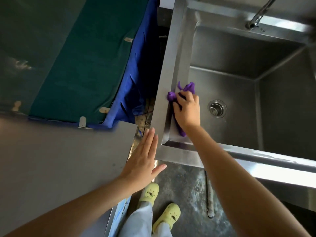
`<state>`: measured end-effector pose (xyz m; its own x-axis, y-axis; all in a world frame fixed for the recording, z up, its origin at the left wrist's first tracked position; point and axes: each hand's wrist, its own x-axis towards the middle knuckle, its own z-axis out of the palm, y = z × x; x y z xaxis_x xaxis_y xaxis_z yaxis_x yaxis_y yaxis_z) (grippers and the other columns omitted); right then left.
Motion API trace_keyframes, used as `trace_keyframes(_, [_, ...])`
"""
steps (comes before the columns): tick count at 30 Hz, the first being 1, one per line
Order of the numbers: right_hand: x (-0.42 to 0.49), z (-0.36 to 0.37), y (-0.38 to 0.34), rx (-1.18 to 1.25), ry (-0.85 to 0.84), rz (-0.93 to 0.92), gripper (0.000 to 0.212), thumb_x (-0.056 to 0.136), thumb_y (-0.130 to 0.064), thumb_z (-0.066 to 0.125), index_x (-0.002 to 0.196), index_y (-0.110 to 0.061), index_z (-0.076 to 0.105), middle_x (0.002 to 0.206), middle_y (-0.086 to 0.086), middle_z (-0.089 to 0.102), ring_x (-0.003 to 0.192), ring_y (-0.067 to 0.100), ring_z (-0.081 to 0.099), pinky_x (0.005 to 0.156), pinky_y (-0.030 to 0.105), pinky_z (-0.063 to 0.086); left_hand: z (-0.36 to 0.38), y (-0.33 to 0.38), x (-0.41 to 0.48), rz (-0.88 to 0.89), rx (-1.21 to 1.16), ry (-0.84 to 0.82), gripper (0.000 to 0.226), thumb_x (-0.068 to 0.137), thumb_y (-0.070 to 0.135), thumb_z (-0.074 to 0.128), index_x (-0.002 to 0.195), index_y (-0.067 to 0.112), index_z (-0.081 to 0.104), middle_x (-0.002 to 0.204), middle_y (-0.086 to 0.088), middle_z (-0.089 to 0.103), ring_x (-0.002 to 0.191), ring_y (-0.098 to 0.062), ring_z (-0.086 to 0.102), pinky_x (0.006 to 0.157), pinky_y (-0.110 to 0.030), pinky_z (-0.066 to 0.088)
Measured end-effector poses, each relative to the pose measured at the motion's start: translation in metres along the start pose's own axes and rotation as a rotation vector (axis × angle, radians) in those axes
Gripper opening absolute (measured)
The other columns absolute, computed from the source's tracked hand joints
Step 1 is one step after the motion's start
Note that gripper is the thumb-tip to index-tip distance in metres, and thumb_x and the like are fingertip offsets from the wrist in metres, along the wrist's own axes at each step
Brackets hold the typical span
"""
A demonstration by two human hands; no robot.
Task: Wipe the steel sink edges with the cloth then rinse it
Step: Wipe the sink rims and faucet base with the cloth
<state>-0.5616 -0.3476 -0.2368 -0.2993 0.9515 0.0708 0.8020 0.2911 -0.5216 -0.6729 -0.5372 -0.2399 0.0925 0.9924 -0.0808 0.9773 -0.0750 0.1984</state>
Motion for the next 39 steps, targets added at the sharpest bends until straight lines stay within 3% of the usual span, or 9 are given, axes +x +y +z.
trace_keyframes(5, [-0.072, -0.008, -0.006, -0.022, -0.095, -0.088, 0.04, 0.087, -0.026, 0.048, 0.117, -0.004, 0.064, 0.123, 0.01, 0.063, 0.117, 0.029, 0.05, 0.106, 0.041, 0.039, -0.001, 0.002, 0.001, 0.001, -0.015, -0.002, 0.083, 0.091, 0.058, 0.029, 0.142, -0.007, 0.025, 0.153, -0.025, 0.02, 0.143, -0.032, 0.015, 0.113, -0.038, 0.019])
trace_keyframes(8, [-0.1, -0.01, -0.008, -0.064, -0.109, -0.115, 0.041, 0.089, -0.029, 0.046, 0.116, -0.006, 0.065, 0.121, 0.008, 0.065, 0.118, 0.027, 0.054, 0.104, 0.041, 0.042, -0.006, 0.004, 0.001, -0.005, -0.027, 0.007, 0.083, 0.094, 0.058, 0.017, 0.139, -0.01, 0.034, 0.151, -0.026, 0.025, 0.142, -0.032, 0.018, 0.111, -0.039, 0.022])
trace_keyframes(16, [-0.136, -0.021, -0.014, -0.137, 0.052, -0.099, 0.021, 0.087, -0.022, 0.054, 0.102, -0.013, 0.066, 0.1, 0.003, 0.069, 0.099, 0.024, 0.061, 0.096, 0.036, 0.045, -0.006, 0.005, -0.001, -0.025, -0.026, 0.005, 0.083, 0.095, 0.059, 0.017, 0.141, -0.009, 0.031, 0.152, -0.025, 0.024, 0.143, -0.033, 0.022, 0.113, -0.04, 0.023])
trace_keyframes(22, [-0.153, -0.045, 0.029, -0.283, 0.11, 0.048, 0.021, 0.088, -0.029, 0.048, 0.094, -0.015, 0.063, 0.093, 0.005, 0.065, 0.088, 0.028, 0.056, 0.088, 0.035, 0.041, -0.005, 0.011, 0.0, -0.063, -0.027, -0.013, 0.081, 0.096, 0.057, 0.015, 0.142, -0.008, 0.024, 0.152, -0.026, 0.023, 0.143, -0.031, 0.017, 0.119, -0.035, 0.01])
trace_keyframes(29, [-0.156, -0.042, 0.027, -0.298, 0.177, 0.229, 0.027, 0.088, -0.028, 0.043, 0.099, -0.012, 0.062, 0.1, 0.009, 0.065, 0.1, 0.029, 0.053, 0.097, 0.038, 0.036, -0.002, 0.011, 0.001, -0.056, -0.032, 0.012, 0.082, 0.095, 0.057, 0.015, 0.143, -0.008, 0.023, 0.153, -0.027, 0.021, 0.143, -0.033, 0.015, 0.119, -0.033, 0.006])
trace_keyframes(34, [-0.156, -0.025, -0.008, -0.135, 0.059, 0.037, 0.041, 0.09, -0.031, 0.041, 0.123, -0.012, 0.057, 0.121, 0.006, 0.063, 0.116, 0.026, 0.052, 0.107, 0.039, 0.033, 0.0, 0.009, 0.0, -0.05, -0.034, 0.003, 0.084, 0.094, 0.06, 0.011, 0.142, -0.007, 0.028, 0.153, -0.025, 0.023, 0.143, -0.034, 0.022, 0.117, -0.039, 0.019])
trace_keyframes(39, [-0.143, -0.018, -0.019, -0.098, -0.006, -0.151, 0.04, 0.092, -0.03, 0.043, 0.125, -0.014, 0.058, 0.124, 0.004, 0.063, 0.114, 0.025, 0.056, 0.103, 0.039, 0.041, -0.013, 0.002, -0.003, -0.051, -0.265, 0.008, 0.087, 0.091, 0.064, 0.008, 0.14, -0.003, 0.037, 0.155, -0.016, 0.024, 0.142, -0.025, 0.025, 0.113, -0.029, 0.024])
